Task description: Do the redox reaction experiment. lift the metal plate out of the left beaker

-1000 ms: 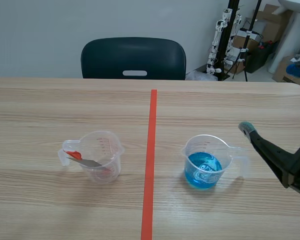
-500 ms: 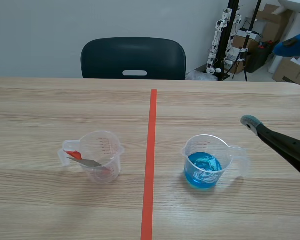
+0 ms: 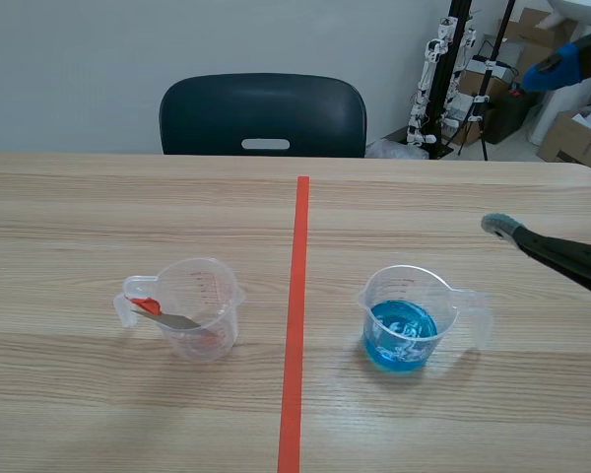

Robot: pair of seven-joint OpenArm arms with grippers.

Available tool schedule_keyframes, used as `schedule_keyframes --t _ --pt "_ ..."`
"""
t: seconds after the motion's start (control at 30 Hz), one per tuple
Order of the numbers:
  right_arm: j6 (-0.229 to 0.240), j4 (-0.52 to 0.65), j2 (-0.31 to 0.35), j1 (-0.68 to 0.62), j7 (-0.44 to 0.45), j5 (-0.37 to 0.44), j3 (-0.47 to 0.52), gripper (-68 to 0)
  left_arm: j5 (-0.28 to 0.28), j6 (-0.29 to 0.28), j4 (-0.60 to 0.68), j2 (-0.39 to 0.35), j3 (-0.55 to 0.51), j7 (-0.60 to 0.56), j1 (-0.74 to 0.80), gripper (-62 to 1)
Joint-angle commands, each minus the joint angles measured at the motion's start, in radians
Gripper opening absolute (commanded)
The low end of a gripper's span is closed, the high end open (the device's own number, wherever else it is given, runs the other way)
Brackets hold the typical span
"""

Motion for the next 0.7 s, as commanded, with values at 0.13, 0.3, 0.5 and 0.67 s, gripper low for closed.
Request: schedule_keyframes --t 0.13,0.3,0.5,0.67 --pt "-0.04 0.014 0.015 0.012 -0.057 0.005 0.006 0.4 0.001 0.005 0.019 0.001 -0.008 -0.046 -0.008 1.4" --pt "-0.116 -0.006 -0.038 0.012 -0.121 0.004 0.006 0.4 0.002 0.005 0.033 0.008 -0.008 -0.046 -0.007 1.4" --pt "-0.096 -0.054 -0.204 0.043 -0.134 -0.093 -0.009 0.4 0.004 0.012 0.033 0.02 -0.008 -0.046 -0.005 1.4" --pt "-0.025 -0.091 -0.318 0.175 -0.208 -0.131 -0.072 0.4 0.004 0.013 0.033 0.018 -0.008 -0.046 -0.005 1.4"
